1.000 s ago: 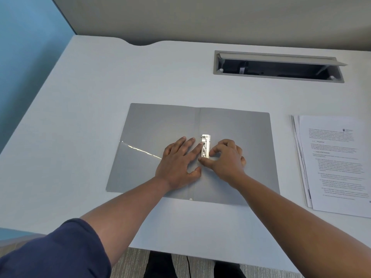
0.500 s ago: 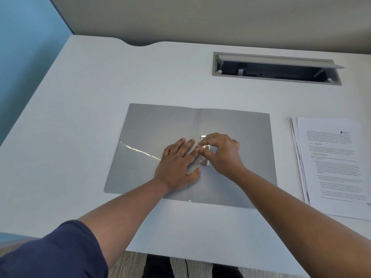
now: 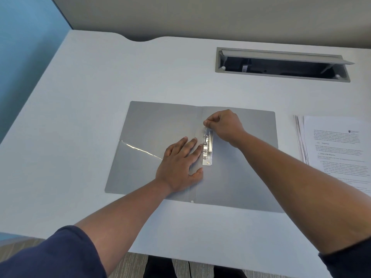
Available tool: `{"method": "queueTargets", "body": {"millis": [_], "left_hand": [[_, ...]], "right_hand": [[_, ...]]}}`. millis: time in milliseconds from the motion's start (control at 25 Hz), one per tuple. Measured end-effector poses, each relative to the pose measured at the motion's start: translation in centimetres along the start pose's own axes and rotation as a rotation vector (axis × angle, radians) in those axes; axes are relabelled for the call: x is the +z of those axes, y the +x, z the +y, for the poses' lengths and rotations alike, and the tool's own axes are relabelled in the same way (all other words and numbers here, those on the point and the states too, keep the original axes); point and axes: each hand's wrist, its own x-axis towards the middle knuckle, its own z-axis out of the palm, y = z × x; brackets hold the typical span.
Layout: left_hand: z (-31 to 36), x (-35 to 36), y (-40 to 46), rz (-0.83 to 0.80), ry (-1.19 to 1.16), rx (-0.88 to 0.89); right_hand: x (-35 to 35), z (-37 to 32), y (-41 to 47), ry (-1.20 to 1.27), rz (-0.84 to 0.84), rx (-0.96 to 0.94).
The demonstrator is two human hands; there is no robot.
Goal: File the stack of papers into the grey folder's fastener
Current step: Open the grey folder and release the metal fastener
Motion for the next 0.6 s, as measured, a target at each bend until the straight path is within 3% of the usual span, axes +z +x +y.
{"method": "queueTargets", "body": {"millis": [320, 600], "left_hand": [[0.0, 0.1, -0.1, 0.01, -0.002, 0.001], [-0.1, 0.3, 0.0, 0.007, 0.007, -0.008]], "right_hand": [[0.5, 0.6, 1.0, 0.029, -0.011, 0.063], [-0.8, 0.9, -1.9, 0.176, 0.069, -0.031]]}}
